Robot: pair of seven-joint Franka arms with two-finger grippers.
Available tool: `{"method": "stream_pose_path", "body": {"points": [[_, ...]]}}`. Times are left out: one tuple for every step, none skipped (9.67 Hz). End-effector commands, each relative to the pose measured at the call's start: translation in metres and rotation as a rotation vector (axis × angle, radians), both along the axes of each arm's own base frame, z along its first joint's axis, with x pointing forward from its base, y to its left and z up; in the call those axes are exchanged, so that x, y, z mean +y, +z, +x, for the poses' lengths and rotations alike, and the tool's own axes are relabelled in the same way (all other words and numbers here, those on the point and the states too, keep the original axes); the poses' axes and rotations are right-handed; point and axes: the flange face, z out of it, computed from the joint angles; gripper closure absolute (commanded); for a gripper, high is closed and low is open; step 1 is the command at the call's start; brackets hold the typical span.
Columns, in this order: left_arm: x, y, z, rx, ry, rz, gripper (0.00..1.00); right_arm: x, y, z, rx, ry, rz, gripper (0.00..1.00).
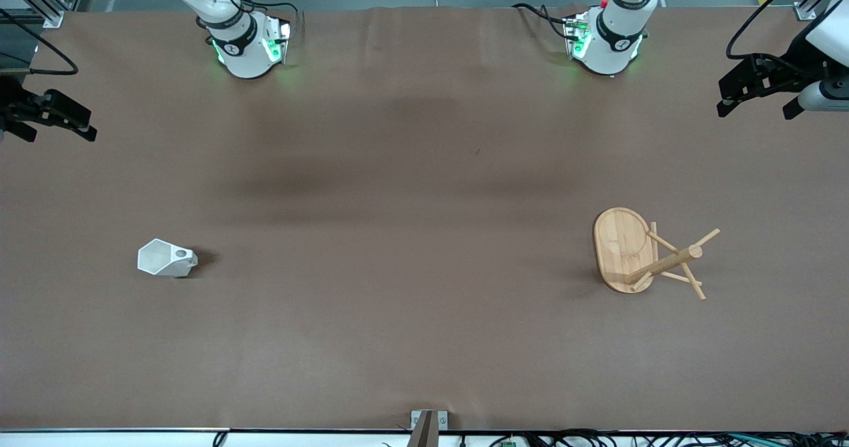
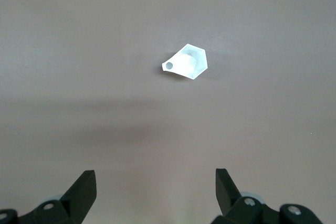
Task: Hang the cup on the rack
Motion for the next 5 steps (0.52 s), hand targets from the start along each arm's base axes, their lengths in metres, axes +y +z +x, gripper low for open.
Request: {"method": "stream_pose_path", "body": {"points": [[-0.0013,-0.0113,-0.0016,0.019,-0.018,0.022,0.00,-0.0036,0.0053,-0.0069,-0.007,0.004,-0.015,0.00],[-0.0003,-0.0121,-0.0010,0.020,-0.015,0.024,0.00,-0.0036,0.0055,-0.0067,-0.008,0.004,-0.015,0.00],[0.0019,-0.0114,-0.0007,0.019,-0.012,0.022,0.00,-0.0036,0.0048,-0.0061,-0.008,0.004,-0.015,0.00],[0.0044,-0.0067,0.0008,0.009,-0.009,0.020,0.00,-0.0036,0.0048,-0.0061,-0.008,0.004,-0.015,0.00],[0.0064,-0.0033,0.0012,0.003,-0.008,0.016,0.00,-0.0052,0.0048,-0.0062,-0.008,0.001,-0.015,0.00]]}}
